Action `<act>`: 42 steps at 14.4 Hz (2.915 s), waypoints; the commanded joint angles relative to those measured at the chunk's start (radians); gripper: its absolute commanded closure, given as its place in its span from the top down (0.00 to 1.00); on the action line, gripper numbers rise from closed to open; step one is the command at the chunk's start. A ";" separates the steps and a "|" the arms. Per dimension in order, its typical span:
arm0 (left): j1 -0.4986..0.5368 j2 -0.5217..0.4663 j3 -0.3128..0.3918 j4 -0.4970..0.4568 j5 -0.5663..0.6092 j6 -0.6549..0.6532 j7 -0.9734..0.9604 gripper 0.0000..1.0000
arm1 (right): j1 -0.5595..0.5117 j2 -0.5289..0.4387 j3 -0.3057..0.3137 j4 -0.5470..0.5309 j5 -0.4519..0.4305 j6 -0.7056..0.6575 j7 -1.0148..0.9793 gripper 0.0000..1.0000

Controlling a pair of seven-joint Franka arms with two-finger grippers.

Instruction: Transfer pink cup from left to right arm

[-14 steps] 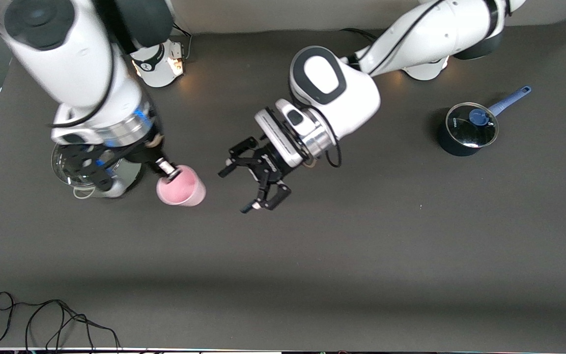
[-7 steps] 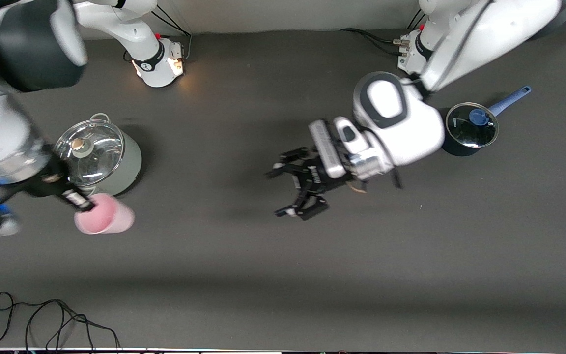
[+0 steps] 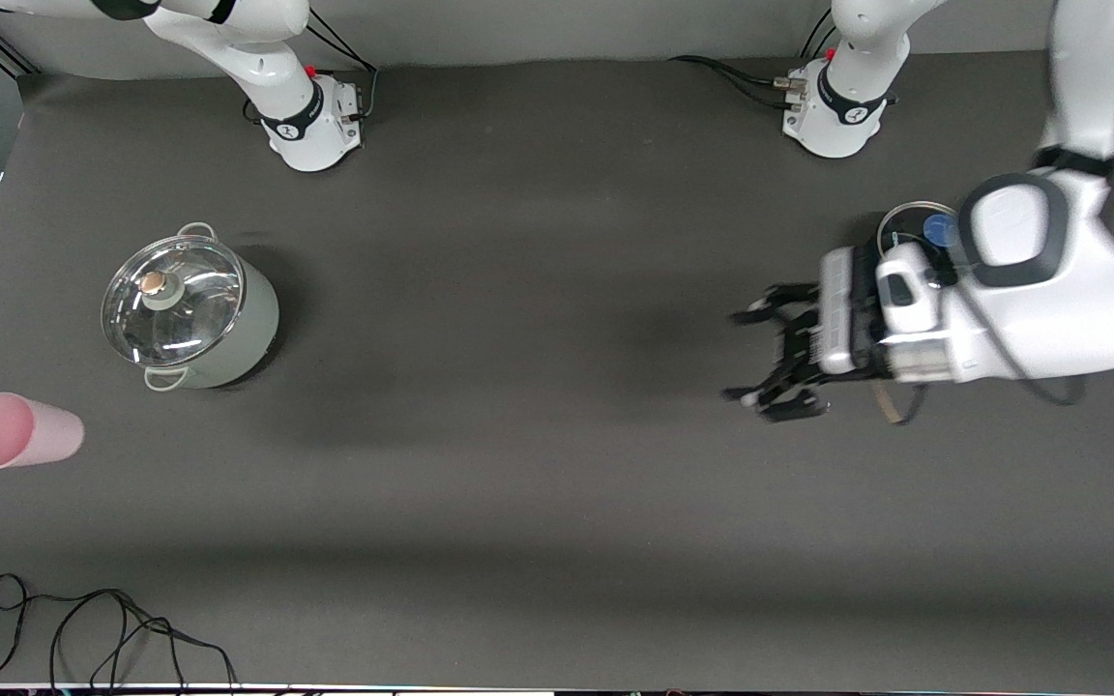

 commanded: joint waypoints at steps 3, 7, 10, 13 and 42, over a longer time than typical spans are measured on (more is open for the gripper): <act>0.017 -0.052 0.023 0.268 0.319 -0.432 -0.349 1.00 | -0.026 -0.098 0.008 -0.366 0.030 0.294 -0.222 0.00; 0.006 -0.063 0.020 0.410 0.595 -0.564 -0.492 1.00 | -0.039 -0.104 0.010 -0.576 0.042 0.554 -0.340 0.00; -0.002 -0.092 0.017 0.419 0.767 -0.552 -0.531 1.00 | -0.040 -0.055 0.008 -0.664 0.042 0.709 -0.400 0.00; 0.009 -0.088 0.022 0.419 0.798 -0.545 -0.546 1.00 | -0.039 0.045 0.010 -0.667 0.042 0.824 -0.402 0.00; -0.356 -0.052 0.374 0.384 0.817 -0.554 -0.483 1.00 | -0.112 -0.053 0.001 -0.306 0.110 0.112 -0.578 1.00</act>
